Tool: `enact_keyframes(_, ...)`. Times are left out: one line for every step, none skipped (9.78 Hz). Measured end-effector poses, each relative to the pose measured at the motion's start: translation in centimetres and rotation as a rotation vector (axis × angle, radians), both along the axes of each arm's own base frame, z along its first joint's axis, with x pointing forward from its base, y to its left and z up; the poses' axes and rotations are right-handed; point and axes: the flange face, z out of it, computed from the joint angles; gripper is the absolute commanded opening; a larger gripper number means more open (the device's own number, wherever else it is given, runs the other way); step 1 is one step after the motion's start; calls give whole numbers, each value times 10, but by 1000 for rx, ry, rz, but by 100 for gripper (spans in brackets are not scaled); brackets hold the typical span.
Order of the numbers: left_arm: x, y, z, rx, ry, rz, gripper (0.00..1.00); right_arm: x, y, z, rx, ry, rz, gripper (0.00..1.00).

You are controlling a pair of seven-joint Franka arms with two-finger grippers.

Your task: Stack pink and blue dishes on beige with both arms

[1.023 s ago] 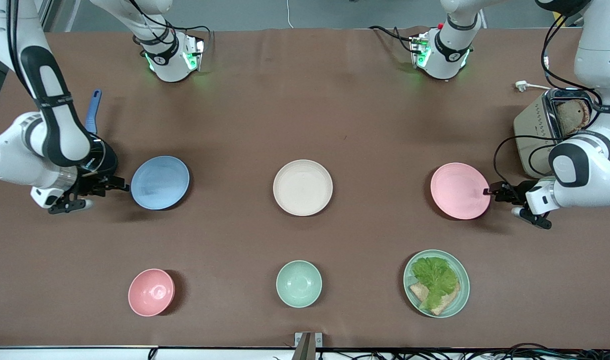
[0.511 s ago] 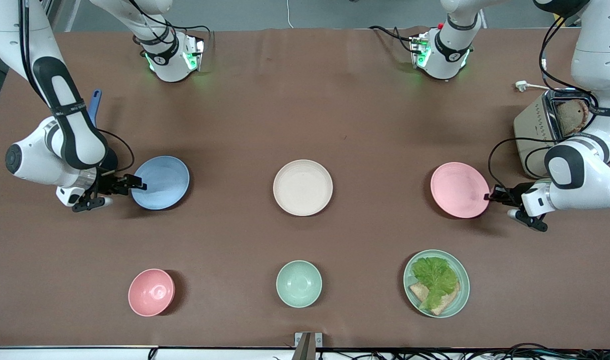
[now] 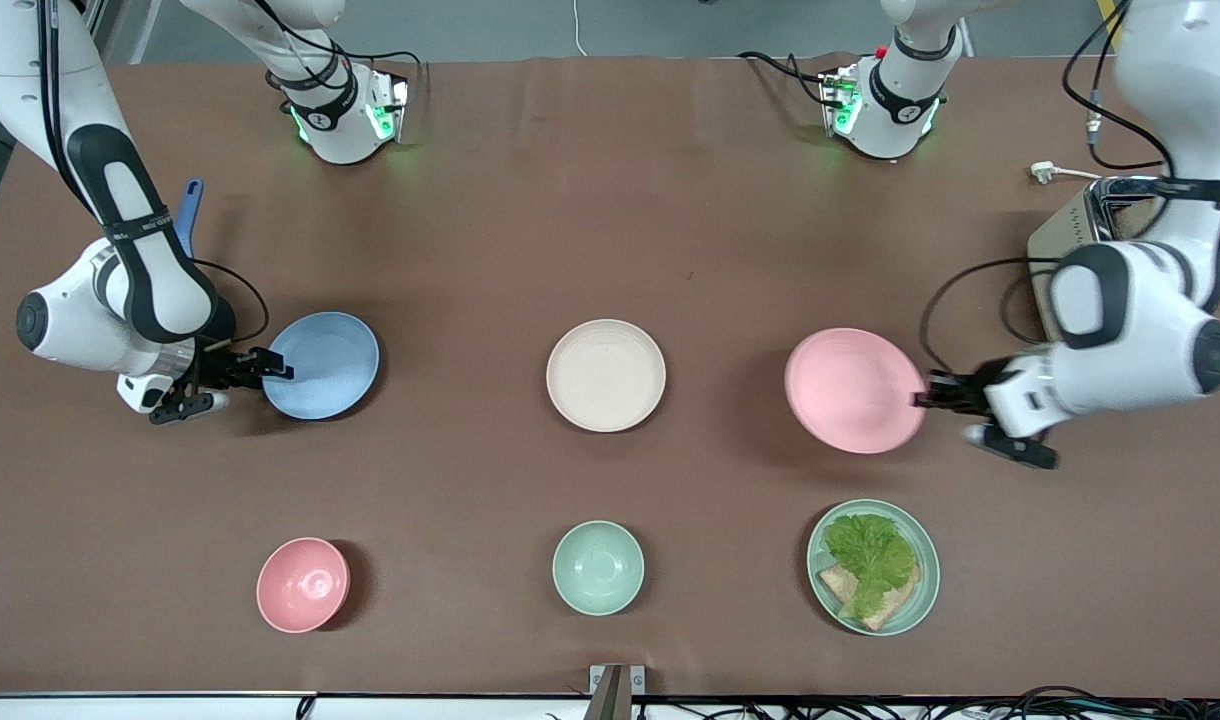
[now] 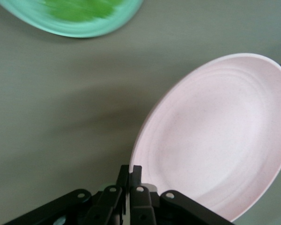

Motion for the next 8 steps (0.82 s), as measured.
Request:
enact_keyframes(-11, -45, -4, 19, 28, 30, 0, -1, 0, -3, 1, 5, 0, 28)
enact_keyframes(-24, -85, -11, 39, 46, 62, 0, -1, 1, -5, 2, 8, 1, 9)
enact_keyframes(-39, -127, -14, 61, 64, 99, 0, -2, 0, -6, 3, 11, 0, 1)
enact_keyframes(-55, -168, -18, 88, 66, 138, 0, -3, 0, -8, 3, 14, -1, 0)
enact_keyframes(-72, -206, -26, 107, 56, 178, 0, -3, -1, -8, 10, 20, -4, 0)
enact_keyframes(-87, -238, -40, 108, 48, 210, 0, -2, -3, -5, 19, 18, -7, 0)
enact_keyframes(-100, -263, -57, 104, 48, 234, 1, -2, -4, -4, 20, 15, -11, 0)
enact_keyframes(-108, -277, -72, 99, 47, 250, 1, 0, -6, 0, 29, 19, -14, 0)
